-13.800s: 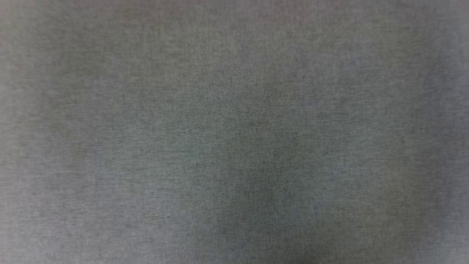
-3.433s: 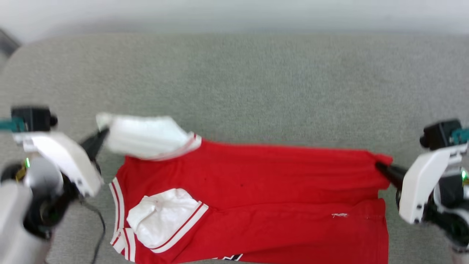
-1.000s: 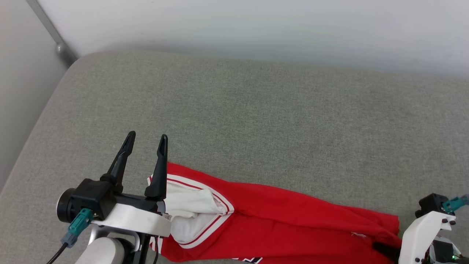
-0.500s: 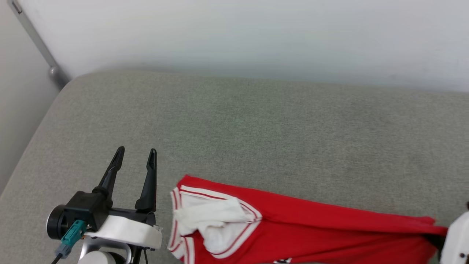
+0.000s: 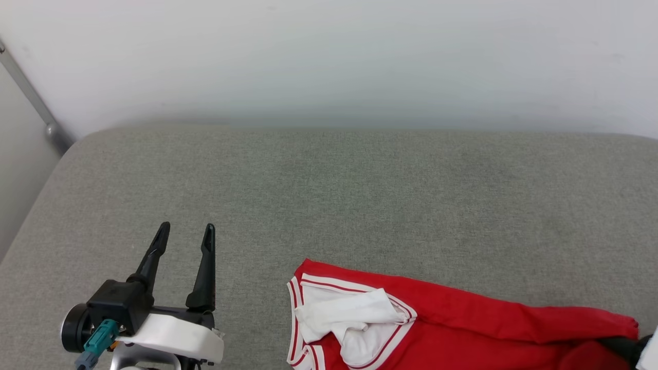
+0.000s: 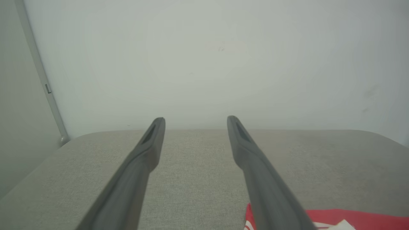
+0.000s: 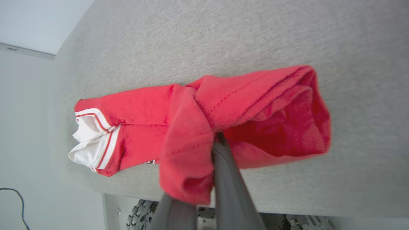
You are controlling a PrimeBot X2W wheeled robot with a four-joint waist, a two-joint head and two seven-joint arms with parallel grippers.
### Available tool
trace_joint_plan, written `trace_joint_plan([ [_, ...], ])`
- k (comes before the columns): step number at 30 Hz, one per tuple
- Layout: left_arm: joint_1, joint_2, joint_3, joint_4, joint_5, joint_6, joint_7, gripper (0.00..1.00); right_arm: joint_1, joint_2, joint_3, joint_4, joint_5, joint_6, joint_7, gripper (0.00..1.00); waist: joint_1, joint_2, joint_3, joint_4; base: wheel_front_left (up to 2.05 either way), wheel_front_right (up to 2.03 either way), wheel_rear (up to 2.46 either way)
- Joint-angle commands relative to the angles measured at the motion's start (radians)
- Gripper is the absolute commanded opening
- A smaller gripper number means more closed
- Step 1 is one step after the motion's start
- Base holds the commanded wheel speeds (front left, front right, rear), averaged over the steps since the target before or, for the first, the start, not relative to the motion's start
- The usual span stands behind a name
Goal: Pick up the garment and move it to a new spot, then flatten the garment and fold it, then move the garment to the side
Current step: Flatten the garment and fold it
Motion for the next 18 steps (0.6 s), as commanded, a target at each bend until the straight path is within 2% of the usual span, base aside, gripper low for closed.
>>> trace_joint_plan([
  [1,0.015,0.005,0.002,-0.005,-0.005,0.004,0.004,1.0,-0.021,0.036,0.001,-0.021,0.047,0.0,0.054,0.0,0.0,0.0,-0.008,-0.003,0.0,0.0,0.0],
  [4,0.013,0.007,-0.001,-0.009,-0.006,0.005,0.008,1.0,-0.027,0.078,0.019,-0.033,0.122,0.0,0.128,0.0,0.0,0.0,-0.012,-0.001,0.0,0.0,0.0],
  [8,-0.006,0.009,-0.009,-0.013,-0.004,-0.002,0.018,1.0,-0.037,0.093,0.076,0.005,0.25,0.0,0.164,0.0,0.0,0.0,-0.013,0.016,0.0,0.0,0.0],
  [13,-0.026,0.007,-0.02,-0.007,-0.005,-0.011,0.028,1.0,-0.051,0.093,0.263,0.109,0.411,0.0,0.048,0.0,0.0,0.0,-0.011,0.05,0.0,0.0,0.0],
  [14,-0.026,0.007,-0.02,-0.007,-0.005,-0.011,0.028,1.0,-0.051,0.093,0.263,0.109,0.411,0.0,0.048,0.0,0.0,0.0,-0.011,0.05,0.0,0.0,0.0],
  [18,-0.042,0.004,-0.03,0.002,-0.006,-0.021,0.033,1.0,-0.085,0.091,0.445,0.179,0.487,0.0,-0.098,0.0,0.0,0.0,-0.003,0.083,0.0,0.0,0.0],
])
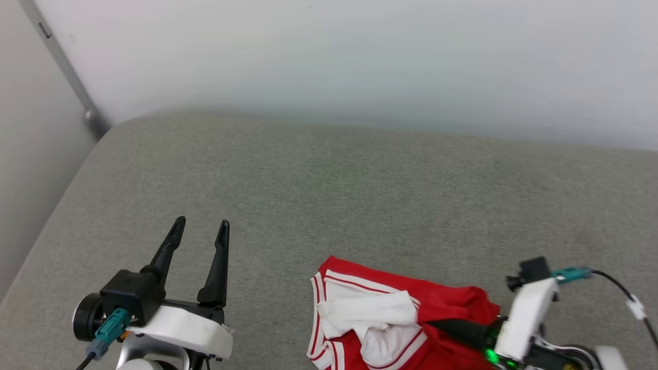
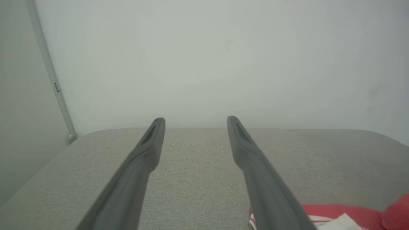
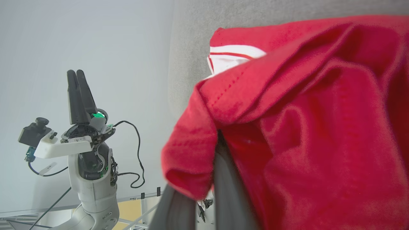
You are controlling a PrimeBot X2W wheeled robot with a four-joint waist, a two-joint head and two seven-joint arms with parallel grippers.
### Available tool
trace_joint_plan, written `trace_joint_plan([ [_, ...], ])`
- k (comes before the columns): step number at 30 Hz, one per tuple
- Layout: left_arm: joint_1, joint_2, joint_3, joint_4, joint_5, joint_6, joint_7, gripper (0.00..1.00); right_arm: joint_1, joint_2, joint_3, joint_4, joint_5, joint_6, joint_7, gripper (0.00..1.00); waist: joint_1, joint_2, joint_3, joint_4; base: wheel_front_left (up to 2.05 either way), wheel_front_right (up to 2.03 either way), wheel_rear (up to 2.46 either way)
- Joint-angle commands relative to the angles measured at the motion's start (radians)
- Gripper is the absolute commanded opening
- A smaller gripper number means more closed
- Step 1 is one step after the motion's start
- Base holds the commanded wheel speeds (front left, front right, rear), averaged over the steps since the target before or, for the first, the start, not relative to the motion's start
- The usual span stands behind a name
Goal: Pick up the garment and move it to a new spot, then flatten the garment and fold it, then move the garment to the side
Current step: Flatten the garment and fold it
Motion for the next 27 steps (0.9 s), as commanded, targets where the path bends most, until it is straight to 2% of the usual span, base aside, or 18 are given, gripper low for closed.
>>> trace_joint_plan([
  [1,-0.016,-0.003,-0.002,0.002,0.002,-0.004,0.003,1.0,-0.029,0.001,0.039,0.015,0.02,0.0,-0.039,0.0,0.0,-0.0001,0.007,0.018,0.0,0.0,0.0],
  [9,-0.056,-0.025,-0.023,0.02,0.003,-0.021,-0.007,1.0,-0.184,0.001,0.364,0.147,0.119,0.0,-0.324,0.0,0.0,-0.0001,0.064,0.081,0.0,0.0,0.0],
  [14,-0.079,-0.044,-0.026,0.041,0.0,-0.031,-0.025,1.0,-0.264,0.0,0.492,0.273,0.089,0.0,-0.464,0.0,0.0,-0.0001,0.107,0.102,0.0,0.0,0.0],
  [15,-0.083,-0.048,-0.027,0.047,0.0,-0.032,-0.029,1.0,-0.277,0.0,0.515,0.3,0.078,0.0,-0.482,0.03,0.0,-0.0001,0.112,0.104,0.0,0.0,0.0],
  [16,-0.084,-0.05,-0.027,0.052,-0.001,-0.031,-0.032,1.0,-0.289,0.0,0.533,0.325,0.07,0.0,-0.499,0.4,0.0,-0.0001,0.116,0.104,0.0,0.0,0.0],
  [17,-0.086,-0.052,-0.027,0.056,-0.002,-0.032,-0.035,1.0,-0.299,0.0,0.546,0.343,0.072,0.0,-0.52,1.0,0.0,-0.0001,0.118,0.104,0.0,0.0,0.0],
  [23,-0.08,-0.053,-0.02,0.083,-0.006,-0.034,-0.047,1.0,-0.354,-0.003,0.628,0.366,0.018,0.0,-0.567,1.0,0.0,-0.0001,0.103,0.08,0.0,0.0,0.0],
  [27,-0.062,-0.05,-0.022,0.091,-0.006,-0.029,-0.047,1.0,-0.365,-0.063,0.681,0.298,-0.075,0.0,-0.535,1.0,0.0,-0.0001,0.073,0.051,0.0,0.0,0.0],
])
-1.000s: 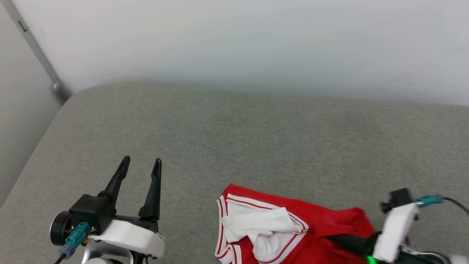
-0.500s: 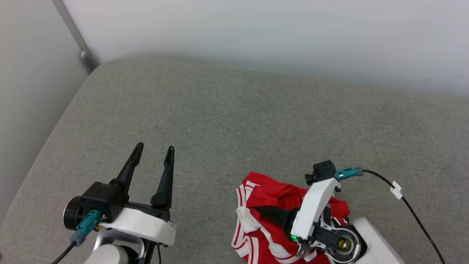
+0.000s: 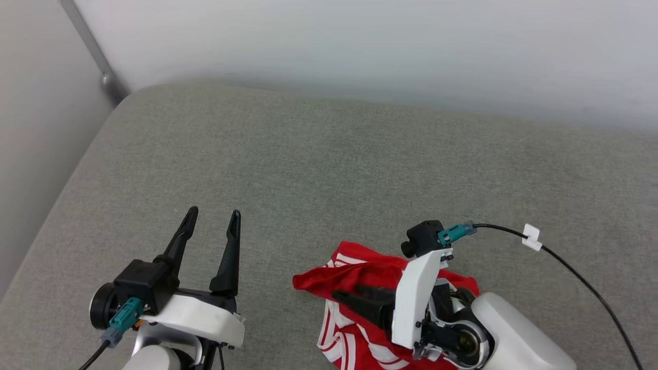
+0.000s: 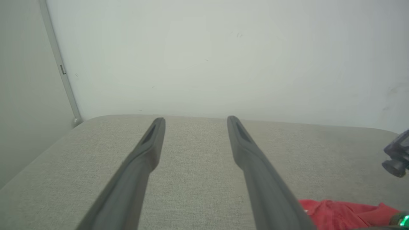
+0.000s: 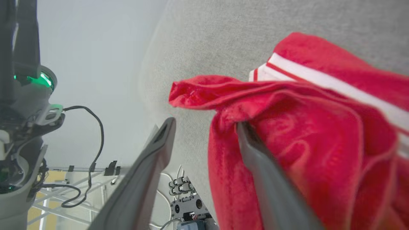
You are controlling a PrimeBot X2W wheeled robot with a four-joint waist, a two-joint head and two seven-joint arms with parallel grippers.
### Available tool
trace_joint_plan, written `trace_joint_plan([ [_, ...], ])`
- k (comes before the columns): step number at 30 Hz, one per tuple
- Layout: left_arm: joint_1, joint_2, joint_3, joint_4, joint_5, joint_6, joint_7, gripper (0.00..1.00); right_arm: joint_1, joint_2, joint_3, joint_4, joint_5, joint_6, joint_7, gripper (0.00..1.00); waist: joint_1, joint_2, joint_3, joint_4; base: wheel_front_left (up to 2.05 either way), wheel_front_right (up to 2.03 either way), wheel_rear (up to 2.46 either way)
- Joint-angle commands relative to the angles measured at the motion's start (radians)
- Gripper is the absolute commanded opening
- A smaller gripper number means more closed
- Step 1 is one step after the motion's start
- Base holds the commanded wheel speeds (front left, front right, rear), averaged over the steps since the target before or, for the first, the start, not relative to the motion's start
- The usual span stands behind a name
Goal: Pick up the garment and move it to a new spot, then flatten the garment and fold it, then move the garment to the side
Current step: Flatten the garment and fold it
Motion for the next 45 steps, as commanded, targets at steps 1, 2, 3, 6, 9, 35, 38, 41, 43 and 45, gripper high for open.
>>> trace_joint_plan([
  [1,0.014,0.002,0.0,0.002,-0.001,0.007,-0.001,1.0,-0.006,-0.031,0.009,-0.028,-0.029,0.0,0.014,1.0,0.0,-0.0001,-0.023,-0.023,0.0,0.0,0.0],
  [2,0.018,0.003,0.0,0.002,-0.001,0.008,0.0,1.0,0.006,-0.046,0.015,-0.057,-0.049,0.0,0.028,1.0,0.0,-0.0001,-0.031,-0.031,0.0,0.0,0.0],
  [3,0.021,0.004,0.001,0.001,-0.003,0.01,0.001,1.0,0.014,-0.061,0.013,-0.092,-0.073,0.0,0.03,1.0,0.0,-0.0001,-0.038,-0.039,0.0,0.0,0.0],
  [6,0.037,0.006,0.003,0.001,-0.007,0.019,0.003,1.0,0.046,-0.123,-0.018,-0.188,-0.165,0.0,0.017,1.0,0.0,-0.0001,-0.057,-0.061,0.0,0.0,0.0],
  [9,0.048,0.009,0.006,-0.003,-0.008,0.029,0.006,1.0,0.092,-0.165,-0.099,-0.29,-0.296,0.0,-0.031,1.0,0.0,-0.0001,-0.068,-0.082,0.0,0.0,0.0],
  [35,0.154,0.004,0.047,0.076,0.01,0.082,-0.032,1.0,0.587,-0.014,-0.696,-0.648,-0.831,0.0,-0.424,1.0,0.0,-0.0001,-0.131,-0.172,0.0,0.0,0.0],
  [38,0.156,-0.001,0.051,0.077,0.013,0.078,-0.032,1.0,0.587,-0.009,-0.69,-0.659,-0.843,0.0,-0.417,1.0,0.0,-0.0001,-0.128,-0.174,0.0,0.0,0.0],
  [41,0.151,-0.004,0.056,0.079,0.017,0.071,-0.034,1.0,0.583,-0.005,-0.686,-0.672,-0.842,0.0,-0.41,1.0,0.0,-0.0001,-0.126,-0.173,0.0,0.0,0.0],
  [43,0.145,-0.006,0.06,0.08,0.019,0.071,-0.035,1.0,0.583,-0.003,-0.687,-0.677,-0.842,0.0,-0.403,1.0,0.0,-0.0001,-0.125,-0.172,0.0,0.0,0.0],
  [45,0.141,-0.007,0.063,0.081,0.019,0.068,-0.036,1.0,0.585,-0.001,-0.694,-0.683,-0.839,0.0,-0.394,1.0,0.0,-0.0001,-0.124,-0.171,0.0,0.0,0.0],
])
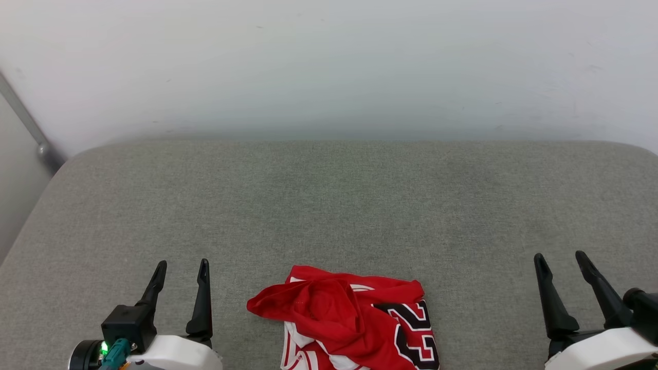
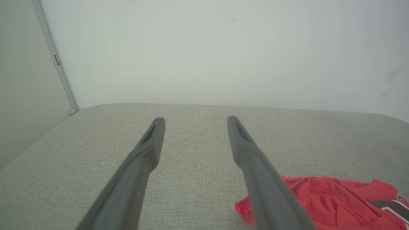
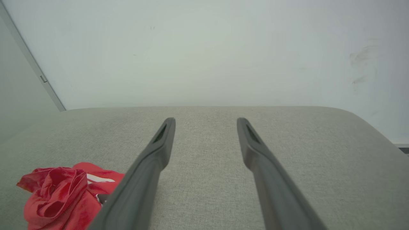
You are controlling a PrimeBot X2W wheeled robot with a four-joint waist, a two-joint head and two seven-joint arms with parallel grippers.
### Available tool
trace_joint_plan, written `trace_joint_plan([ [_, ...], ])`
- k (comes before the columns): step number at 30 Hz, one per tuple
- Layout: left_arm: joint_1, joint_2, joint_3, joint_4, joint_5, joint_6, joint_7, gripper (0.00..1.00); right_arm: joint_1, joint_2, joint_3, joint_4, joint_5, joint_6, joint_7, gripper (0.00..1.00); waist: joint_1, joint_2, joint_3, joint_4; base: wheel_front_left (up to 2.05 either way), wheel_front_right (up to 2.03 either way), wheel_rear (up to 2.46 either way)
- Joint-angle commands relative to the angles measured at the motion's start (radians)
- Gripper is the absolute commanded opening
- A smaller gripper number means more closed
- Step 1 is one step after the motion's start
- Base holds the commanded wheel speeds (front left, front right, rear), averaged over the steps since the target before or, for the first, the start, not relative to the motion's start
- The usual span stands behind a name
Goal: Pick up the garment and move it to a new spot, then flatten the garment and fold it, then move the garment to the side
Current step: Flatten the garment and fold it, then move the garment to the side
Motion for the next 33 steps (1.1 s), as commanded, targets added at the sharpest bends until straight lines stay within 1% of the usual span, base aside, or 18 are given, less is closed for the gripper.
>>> trace_joint_plan([
  [1,-0.009,-0.001,0.006,0.001,0.007,-0.002,-0.006,1.0,0.006,0.005,-0.01,-0.01,0.008,0.0,0.007,1.0,0.0001,0.0,0.001,0.002,0.0,0.0,0.0],
  [5,-0.009,-0.005,0.011,-0.002,0.012,-0.003,-0.006,1.0,0.014,0.009,-0.046,-0.012,0.029,0.0,0.043,1.0,0.0001,0.0,0.001,0.005,0.0,0.0,0.0],
  [7,-0.009,-0.009,0.015,-0.004,0.012,-0.002,-0.007,1.0,0.016,0.006,-0.086,0.0,0.063,0.0,0.103,1.0,0.0001,0.0,0.002,0.008,0.0,0.0,0.0],
  [9,-0.009,-0.011,0.019,-0.007,0.016,-0.002,-0.007,1.0,0.019,-0.018,-0.133,0.031,0.111,0.0,0.223,1.0,0.0001,0.0,0.004,0.011,0.0,0.0,0.0],
  [10,-0.01,-0.013,0.02,-0.008,0.018,-0.003,-0.007,1.0,0.016,-0.044,-0.167,0.043,0.122,-0.001,0.287,1.0,0.0001,0.0,0.006,0.015,0.0,0.0,0.0],
  [12,-0.016,-0.019,0.021,-0.011,0.02,-0.006,-0.007,1.0,0.005,-0.073,-0.218,0.081,0.159,0.0,0.435,1.0,0.0001,0.0,0.01,0.024,0.0,0.0,0.0],
  [15,-0.022,-0.025,0.024,-0.011,0.028,-0.01,-0.008,1.0,-0.011,-0.093,-0.291,0.134,0.229,0.0,0.654,1.0,0.0001,0.0,0.017,0.04,0.0,0.0,0.0],
  [16,-0.024,-0.028,0.026,-0.012,0.03,-0.014,-0.008,1.0,-0.024,-0.089,-0.316,0.146,0.256,0.0,0.723,1.0,0.0001,0.0,0.02,0.046,0.0,0.0,0.0],
  [19,-0.031,-0.037,0.032,-0.018,0.039,-0.019,-0.007,1.0,-0.055,-0.034,-0.369,0.175,0.328,0.0,0.928,1.0,0.0001,0.0,0.033,0.065,0.0,0.0,0.0],
  [21,-0.036,-0.045,0.035,-0.021,0.046,-0.025,-0.007,1.0,-0.091,0.015,-0.393,0.184,0.415,0.0,1.037,1.0,0.0001,0.0,0.044,0.078,0.0,0.0,0.0],
  [22,-0.04,-0.05,0.035,-0.023,0.048,-0.027,-0.007,1.0,-0.106,0.025,-0.407,0.188,0.451,0.0,1.075,1.0,0.0001,0.0,0.054,0.087,0.0,0.0,0.0],
  [24,-0.052,-0.059,0.035,-0.023,0.056,-0.036,-0.006,1.0,-0.13,0.042,-0.413,0.207,0.5,0.0,1.128,1.0,0.0001,0.0,0.073,0.103,0.0,0.0,0.0],
  [27,-0.073,-0.073,0.038,-0.023,0.066,-0.05,-0.006,1.0,-0.183,0.053,-0.398,0.266,0.576,0.0,1.156,1.0,0.0001,0.0,0.111,0.124,0.0,0.0,0.0],
  [29,-0.09,-0.082,0.041,-0.018,0.072,-0.063,-0.006,1.0,-0.214,0.054,-0.369,0.34,0.647,0.0,1.145,1.0,0.0001,0.0,0.136,0.14,0.0,0.0,0.0],
  [33,-0.122,-0.097,0.044,-0.007,0.084,-0.086,-0.006,1.0,-0.274,0.052,-0.297,0.467,0.741,0.0,1.122,1.0,0.0001,0.0,0.179,0.172,0.0,0.0,0.0],
])
